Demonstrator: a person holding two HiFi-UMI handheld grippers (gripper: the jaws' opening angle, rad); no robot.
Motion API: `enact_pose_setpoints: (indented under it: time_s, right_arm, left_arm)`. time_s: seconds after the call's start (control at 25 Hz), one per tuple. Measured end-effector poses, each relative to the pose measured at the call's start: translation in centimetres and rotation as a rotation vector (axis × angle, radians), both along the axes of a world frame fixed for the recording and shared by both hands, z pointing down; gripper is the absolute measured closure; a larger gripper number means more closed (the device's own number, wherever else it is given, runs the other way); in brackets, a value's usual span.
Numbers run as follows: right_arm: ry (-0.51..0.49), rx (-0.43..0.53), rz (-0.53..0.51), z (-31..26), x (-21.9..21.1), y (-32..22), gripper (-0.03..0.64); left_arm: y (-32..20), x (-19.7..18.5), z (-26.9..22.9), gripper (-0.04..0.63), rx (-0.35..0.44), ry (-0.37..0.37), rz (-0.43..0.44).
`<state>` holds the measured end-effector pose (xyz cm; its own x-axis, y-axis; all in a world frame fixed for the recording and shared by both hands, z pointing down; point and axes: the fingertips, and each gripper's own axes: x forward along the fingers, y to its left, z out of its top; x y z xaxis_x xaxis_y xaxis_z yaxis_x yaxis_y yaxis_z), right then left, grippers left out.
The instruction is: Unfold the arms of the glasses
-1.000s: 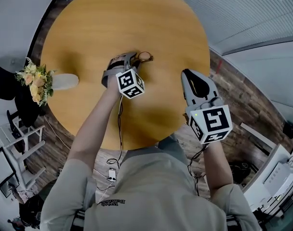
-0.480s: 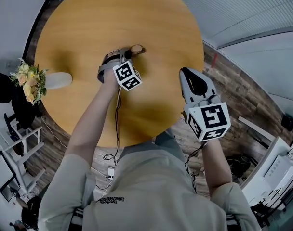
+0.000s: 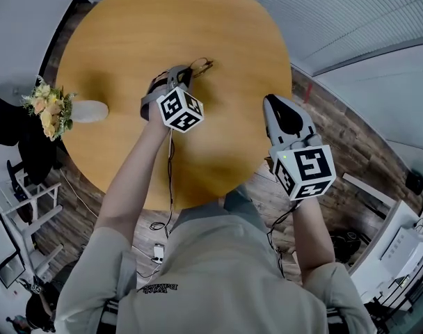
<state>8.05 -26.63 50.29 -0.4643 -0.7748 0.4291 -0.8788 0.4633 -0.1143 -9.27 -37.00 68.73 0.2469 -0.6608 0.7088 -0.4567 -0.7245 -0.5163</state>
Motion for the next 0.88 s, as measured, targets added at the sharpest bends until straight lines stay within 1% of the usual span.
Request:
enact_pose_setpoints:
  time_s: [0.08, 0.2, 0.32, 0.56, 0.68, 0.88]
  right_arm:
    - [-0.007, 0.025, 0.004, -1.3, 0.2, -0.1, 0.580]
    - [-0.008, 0.086, -0.023, -3.6, -0.1, -0.2, 0.580]
    - [-0.016, 0.142, -0.050, -6.0, -0.9, -0.2, 0.580]
    - [-0.047, 0.250, -0.072, -11.5, -1.5, 0.4, 0.580]
    - [-0.052, 0.309, -0.082, -14.8, -1.6, 1.3, 0.580]
    - [-0.074, 0.419, -0.077, -20.0, -1.2, 2.8, 0.580]
  left_arm:
    - [0.2, 0.4, -3.3, 0.549, 0.039, 0.078, -0.018]
    - [0.5, 0.9, -8.7, 0.549, 0.104, 0.182, -0.047]
    - [1.1, 1.1, -13.4, 0.549, 0.142, 0.287, -0.074]
    - [2.8, 1.3, -21.9, 0.549, 0.181, 0.485, -0.121]
    - [4.2, 1.6, -26.0, 0.549, 0.179, 0.585, -0.126]
    - [6.8, 2.5, -32.4, 0.549, 0.164, 0.798, -0.113]
